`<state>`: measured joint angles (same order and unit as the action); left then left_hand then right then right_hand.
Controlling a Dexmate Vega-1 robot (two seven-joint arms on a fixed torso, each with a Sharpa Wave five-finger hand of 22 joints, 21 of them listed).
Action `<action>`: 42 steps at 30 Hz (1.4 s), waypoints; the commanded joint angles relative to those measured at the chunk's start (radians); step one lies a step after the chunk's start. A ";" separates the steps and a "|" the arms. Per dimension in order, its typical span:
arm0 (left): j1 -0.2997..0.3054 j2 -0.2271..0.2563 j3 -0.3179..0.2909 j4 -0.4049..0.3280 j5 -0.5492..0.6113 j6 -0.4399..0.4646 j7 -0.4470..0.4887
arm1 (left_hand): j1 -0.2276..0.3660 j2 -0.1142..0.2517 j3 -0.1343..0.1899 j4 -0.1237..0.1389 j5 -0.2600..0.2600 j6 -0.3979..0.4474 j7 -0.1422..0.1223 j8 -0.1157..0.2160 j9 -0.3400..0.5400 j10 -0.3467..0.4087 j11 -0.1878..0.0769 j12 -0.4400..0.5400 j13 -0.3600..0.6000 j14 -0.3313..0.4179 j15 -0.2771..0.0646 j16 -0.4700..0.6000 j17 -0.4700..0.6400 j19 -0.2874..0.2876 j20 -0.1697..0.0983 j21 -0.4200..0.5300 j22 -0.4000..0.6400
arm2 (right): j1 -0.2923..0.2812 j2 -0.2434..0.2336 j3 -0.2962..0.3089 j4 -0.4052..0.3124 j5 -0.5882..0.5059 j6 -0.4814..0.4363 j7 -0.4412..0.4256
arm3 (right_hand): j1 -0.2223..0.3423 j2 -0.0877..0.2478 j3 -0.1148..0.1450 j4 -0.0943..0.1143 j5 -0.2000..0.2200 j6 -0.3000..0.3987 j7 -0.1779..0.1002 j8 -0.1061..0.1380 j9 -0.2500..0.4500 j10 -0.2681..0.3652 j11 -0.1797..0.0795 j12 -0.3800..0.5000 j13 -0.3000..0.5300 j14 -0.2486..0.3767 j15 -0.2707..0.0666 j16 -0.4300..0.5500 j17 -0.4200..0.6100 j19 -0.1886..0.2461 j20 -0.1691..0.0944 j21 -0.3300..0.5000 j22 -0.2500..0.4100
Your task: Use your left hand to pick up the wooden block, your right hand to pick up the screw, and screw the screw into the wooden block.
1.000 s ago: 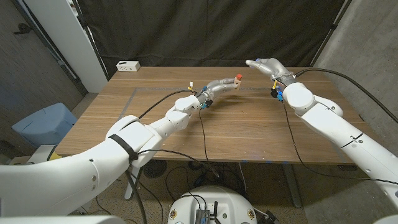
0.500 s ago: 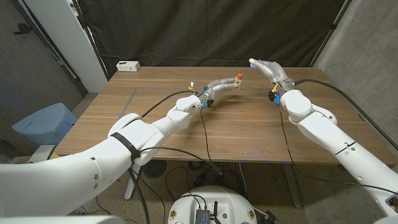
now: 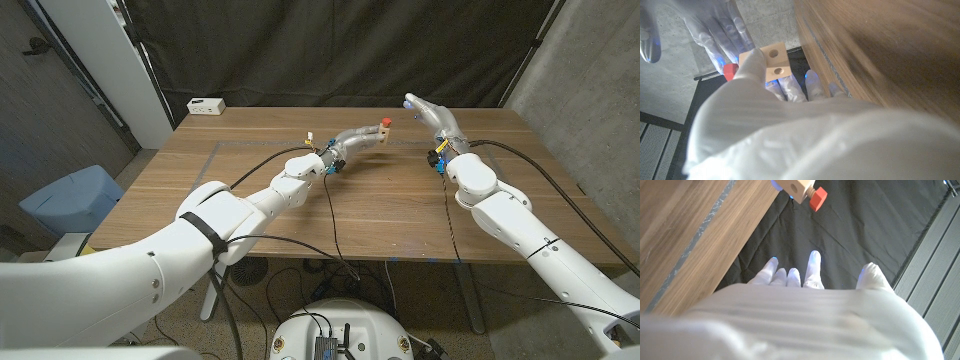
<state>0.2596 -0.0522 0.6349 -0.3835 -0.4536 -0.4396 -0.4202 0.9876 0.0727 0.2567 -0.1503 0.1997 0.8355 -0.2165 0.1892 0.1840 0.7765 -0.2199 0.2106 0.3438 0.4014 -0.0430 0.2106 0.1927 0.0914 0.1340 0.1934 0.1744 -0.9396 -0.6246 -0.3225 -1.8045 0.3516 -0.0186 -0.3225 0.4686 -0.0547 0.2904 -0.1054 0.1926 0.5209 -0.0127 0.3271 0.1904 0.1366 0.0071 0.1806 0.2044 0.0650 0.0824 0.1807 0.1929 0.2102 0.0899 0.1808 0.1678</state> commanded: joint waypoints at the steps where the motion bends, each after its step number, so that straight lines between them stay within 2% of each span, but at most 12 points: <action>1: -0.005 -0.007 -0.001 0.005 -0.001 0.005 0.000 | -0.008 -0.002 0.005 0.005 0.004 0.003 -0.002 0.007 0.005 -0.006 -0.001 0.004 -0.001 -0.006 -0.067 0.000 0.003 -0.005 0.002 0.000 0.004 | 0.003 0.051 -0.017 0.068 0.066 0.108 0.031 | -0.009 0.004 -0.006 -0.001 0.007 -0.014 -0.004 -0.014 -0.001 -0.024 -0.001 -0.003 -0.001 -0.027 0.006 -0.001 0.004 -0.014 0.006 -0.005 0.001; 4: -0.005 -0.006 -0.001 0.004 0.000 0.005 -0.002 | -0.008 -0.002 0.004 0.004 0.004 0.003 -0.002 0.007 0.005 -0.007 -0.001 0.004 -0.001 -0.005 -0.068 0.000 0.003 -0.005 0.002 0.000 0.004 | 0.009 0.055 -0.024 0.081 0.074 0.120 0.043 | -0.012 0.008 -0.007 -0.002 0.008 -0.025 -0.014 -0.029 -0.004 -0.045 -0.005 -0.004 -0.004 -0.048 0.015 -0.002 0.003 -0.026 0.010 -0.005 0.001; 8: -0.006 -0.007 -0.001 0.004 -0.001 0.006 -0.002 | -0.009 -0.002 0.005 0.004 0.004 0.002 -0.002 0.007 0.005 -0.007 -0.001 0.004 -0.001 -0.006 -0.068 0.000 0.003 -0.006 0.003 0.001 0.004 | 0.013 0.065 -0.033 0.098 0.085 0.141 0.057 | -0.019 0.013 -0.008 -0.001 0.010 -0.030 -0.034 -0.044 -0.006 -0.068 0.008 -0.005 -0.008 -0.071 0.019 -0.001 0.003 -0.049 0.010 -0.006 0.001; 11: -0.006 -0.007 -0.001 0.003 -0.001 0.008 -0.003 | -0.009 -0.001 0.005 0.004 0.004 0.002 -0.003 0.007 0.005 -0.007 -0.001 0.004 -0.001 -0.006 -0.069 0.000 0.003 -0.005 0.002 0.001 0.004 | 0.016 0.069 -0.039 0.106 0.088 0.149 0.062 | -0.022 0.014 -0.009 -0.001 0.010 -0.030 -0.039 -0.050 -0.007 -0.077 0.010 -0.004 -0.009 -0.082 0.021 -0.002 0.003 -0.059 0.010 -0.007 0.001; 14: -0.006 -0.005 0.000 0.003 0.000 0.008 -0.003 | -0.008 -0.002 0.005 0.004 0.004 0.002 -0.003 0.007 0.005 -0.008 -0.001 0.004 -0.001 -0.006 -0.068 0.000 0.003 -0.006 0.003 0.001 0.004 | 0.017 0.073 -0.042 0.113 0.088 0.159 0.061 | -0.028 0.017 -0.011 0.000 0.010 -0.036 -0.051 -0.060 -0.009 -0.095 0.005 -0.006 -0.011 -0.103 0.020 -0.003 0.004 -0.071 0.013 -0.007 0.001; 25: -0.014 -0.006 0.000 0.008 0.000 0.022 -0.005 | -0.010 -0.001 0.005 0.005 0.004 0.002 -0.003 0.007 0.005 -0.008 -0.001 0.004 -0.001 -0.005 -0.068 0.001 0.003 -0.007 0.004 0.001 0.004 | 0.030 0.081 -0.059 0.131 0.092 0.166 0.074 | -0.048 0.024 -0.016 0.005 0.010 -0.032 -0.062 -0.080 -0.011 -0.135 0.005 -0.007 -0.015 -0.151 0.017 -0.004 0.005 -0.104 0.010 -0.007 0.001; 31: -0.017 -0.006 -0.001 0.011 0.000 0.029 -0.003 | -0.010 0.000 0.005 0.004 0.004 0.002 -0.002 0.008 0.005 -0.008 -0.001 0.004 -0.001 -0.005 -0.066 0.001 0.003 -0.006 0.004 0.002 0.004 | 0.035 0.087 -0.070 0.143 0.094 0.166 0.080 | -0.059 0.031 -0.017 0.007 0.011 -0.027 -0.067 -0.094 -0.012 -0.184 0.007 -0.012 -0.018 -0.176 0.014 -0.001 0.005 -0.124 0.009 -0.006 0.001; 42: -0.020 -0.004 0.000 0.014 0.001 0.036 -0.002 | -0.010 0.000 0.006 0.003 0.004 -0.001 -0.003 0.007 0.005 -0.008 -0.001 0.004 -0.001 -0.005 -0.066 0.001 0.003 -0.008 0.004 0.002 0.004 | 0.042 0.105 -0.086 0.175 0.100 0.178 0.086 | -0.065 0.038 -0.018 0.007 0.012 -0.025 -0.070 -0.105 -0.013 -0.206 0.002 -0.009 -0.019 -0.203 0.017 -0.002 0.005 -0.152 0.001 -0.008 0.002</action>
<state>0.2433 -0.0578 0.6345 -0.3730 -0.4536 -0.4127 -0.4240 0.9876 0.0727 0.2591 -0.1480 0.1994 0.8276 -0.2194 0.1893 0.1834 0.7712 -0.2253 0.2106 0.3438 0.3977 -0.0467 0.2109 0.1927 0.0913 0.1339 0.1934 0.1744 -0.9058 -0.5368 -0.3920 -1.6592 0.4455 0.1487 -0.2434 0.4120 -0.0169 0.2760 -0.0978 0.1966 0.4948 -0.0754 0.2237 0.1766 -0.0617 0.0089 0.1732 0.1860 -0.1275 0.0998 0.1774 0.1929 0.0659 0.0876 0.1738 0.1678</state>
